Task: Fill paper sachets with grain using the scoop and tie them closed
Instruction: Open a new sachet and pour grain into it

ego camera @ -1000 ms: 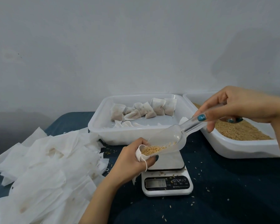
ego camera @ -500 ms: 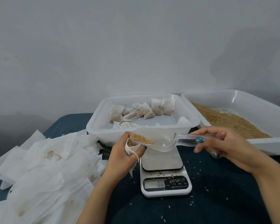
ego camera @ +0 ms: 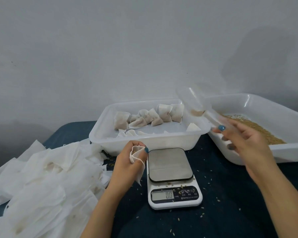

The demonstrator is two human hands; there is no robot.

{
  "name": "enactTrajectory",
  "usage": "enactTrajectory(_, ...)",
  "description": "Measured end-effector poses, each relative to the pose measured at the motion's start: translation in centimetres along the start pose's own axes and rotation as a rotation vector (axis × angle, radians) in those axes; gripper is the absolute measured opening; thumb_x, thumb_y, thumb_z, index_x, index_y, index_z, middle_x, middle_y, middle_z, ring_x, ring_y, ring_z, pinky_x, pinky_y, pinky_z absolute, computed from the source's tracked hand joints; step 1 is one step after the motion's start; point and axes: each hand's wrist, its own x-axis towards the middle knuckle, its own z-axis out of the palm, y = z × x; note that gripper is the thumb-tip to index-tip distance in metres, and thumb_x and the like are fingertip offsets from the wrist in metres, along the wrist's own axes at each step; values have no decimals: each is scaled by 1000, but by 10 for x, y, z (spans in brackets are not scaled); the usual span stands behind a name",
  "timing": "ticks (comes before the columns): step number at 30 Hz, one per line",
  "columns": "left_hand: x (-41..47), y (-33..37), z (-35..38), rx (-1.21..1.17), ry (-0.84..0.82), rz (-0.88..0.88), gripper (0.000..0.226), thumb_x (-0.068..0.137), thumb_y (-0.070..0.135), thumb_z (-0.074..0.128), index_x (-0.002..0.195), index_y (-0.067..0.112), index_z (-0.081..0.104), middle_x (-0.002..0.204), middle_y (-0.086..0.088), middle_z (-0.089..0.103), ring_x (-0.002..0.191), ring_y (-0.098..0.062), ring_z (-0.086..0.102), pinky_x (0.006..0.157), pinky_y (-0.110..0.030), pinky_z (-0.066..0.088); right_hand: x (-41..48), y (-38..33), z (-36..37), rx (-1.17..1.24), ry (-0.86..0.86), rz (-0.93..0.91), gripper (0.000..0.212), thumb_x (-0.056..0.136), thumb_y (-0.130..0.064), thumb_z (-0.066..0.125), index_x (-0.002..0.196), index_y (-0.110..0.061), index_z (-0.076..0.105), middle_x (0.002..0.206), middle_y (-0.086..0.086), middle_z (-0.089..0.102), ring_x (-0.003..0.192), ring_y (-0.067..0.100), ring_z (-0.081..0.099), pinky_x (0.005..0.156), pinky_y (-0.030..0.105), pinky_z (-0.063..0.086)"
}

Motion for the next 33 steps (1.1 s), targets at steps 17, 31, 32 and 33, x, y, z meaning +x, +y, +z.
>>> enactTrajectory(17,-2,-1,3,-4,-179,60,27,92,45,44,93,27,64,85,6,67,72,-16,51,64,-27,42,75,31,-13,-1255,36,166,37,101,-39,36,108,-16,65,120,18,61,114,38,50,95,46,46)
enactTrajectory(31,28,28,28,187,-139,264,47,87,-3,41,101,31,70,106,0,66,102,-8,57,82,-10,41,18,54,72,-561,-153,-604,19,94,-14,62,104,-28,71,99,-16,65,104,4,40,87,11,31)
enactTrajectory(32,29,26,32,140,-142,240,46,88,-4,41,101,29,70,105,1,67,99,-11,58,80,-11,42,16,60,73,-544,-157,-573,18,95,-15,60,104,-27,71,98,-15,66,102,4,42,84,15,35)
enactTrajectory(33,31,23,36,102,-144,212,45,90,-6,41,101,27,71,105,2,68,97,-14,59,80,-14,44,14,65,74,-546,-164,-542,17,96,-17,59,104,-26,71,96,-13,67,100,3,44,80,20,39)
